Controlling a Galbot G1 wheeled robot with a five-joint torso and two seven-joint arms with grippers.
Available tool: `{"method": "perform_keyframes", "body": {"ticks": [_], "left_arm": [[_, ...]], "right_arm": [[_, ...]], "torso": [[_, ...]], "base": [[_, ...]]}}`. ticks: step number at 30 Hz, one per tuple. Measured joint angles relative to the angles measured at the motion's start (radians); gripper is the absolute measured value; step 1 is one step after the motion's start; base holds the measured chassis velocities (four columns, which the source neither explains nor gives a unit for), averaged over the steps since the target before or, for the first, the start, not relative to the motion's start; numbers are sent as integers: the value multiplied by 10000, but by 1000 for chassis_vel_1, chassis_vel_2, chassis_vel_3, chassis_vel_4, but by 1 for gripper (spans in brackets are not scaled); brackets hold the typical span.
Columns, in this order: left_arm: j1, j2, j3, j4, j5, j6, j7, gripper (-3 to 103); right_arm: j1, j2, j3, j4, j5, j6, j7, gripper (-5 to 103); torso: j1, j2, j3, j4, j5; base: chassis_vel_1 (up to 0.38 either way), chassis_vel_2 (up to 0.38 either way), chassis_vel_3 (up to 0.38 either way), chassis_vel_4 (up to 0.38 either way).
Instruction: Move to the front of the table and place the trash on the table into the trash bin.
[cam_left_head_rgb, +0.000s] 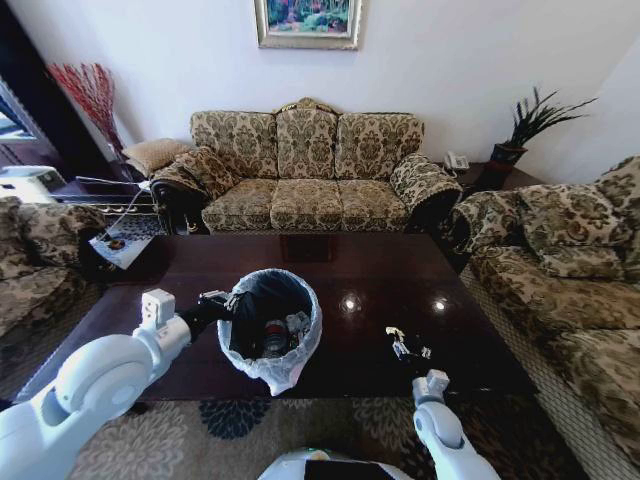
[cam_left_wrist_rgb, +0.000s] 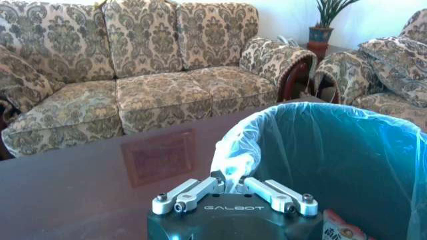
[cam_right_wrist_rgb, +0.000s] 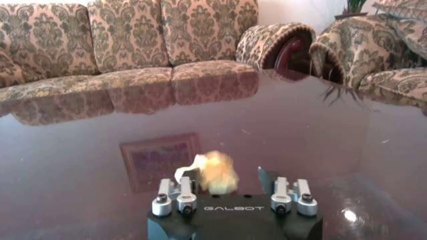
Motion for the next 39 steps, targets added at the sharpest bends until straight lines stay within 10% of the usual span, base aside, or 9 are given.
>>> {"method": "perform_keyframes", "body": {"ticks": [18, 39], "left_arm": [[-32, 14, 46, 47, -4, 0, 0, 3], [-58, 45, 58, 117, 0, -9, 7, 3]], "right_arm": [[102, 97, -70, 286, -130, -62, 52, -2], [624, 226, -44, -195, -463, 99, 124, 6]], "torso": [[0, 0, 0, -2, 4], [0, 0, 0, -2, 4]], "base": [[0, 0, 0, 0], [0, 0, 0, 0]]}}
